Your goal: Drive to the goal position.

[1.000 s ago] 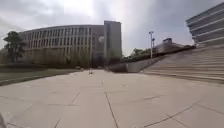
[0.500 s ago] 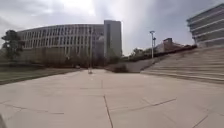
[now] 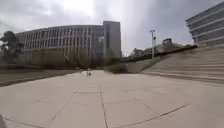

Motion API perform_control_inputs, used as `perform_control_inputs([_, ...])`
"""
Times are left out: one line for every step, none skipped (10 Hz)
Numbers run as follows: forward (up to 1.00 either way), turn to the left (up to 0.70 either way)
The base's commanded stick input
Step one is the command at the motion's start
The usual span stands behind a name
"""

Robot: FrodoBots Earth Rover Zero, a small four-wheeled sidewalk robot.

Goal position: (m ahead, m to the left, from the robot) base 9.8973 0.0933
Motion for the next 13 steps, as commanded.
perform_control_inputs([0.7,0.0])
perform_control_inputs([0.7,0.0])
perform_control_inputs([0.7,0.0])
perform_control_inputs([0.7,0.0])
perform_control_inputs([0.7,0.0])
perform_control_inputs([0.7,0.0])
perform_control_inputs([0.7,0.0])
perform_control_inputs([0.7,0.0])
perform_control_inputs([0.7,0.0])
perform_control_inputs([0.7,0.0])
perform_control_inputs([0.7,0.0])
perform_control_inputs([0.7,0.0])
perform_control_inputs([0.7,0.0])
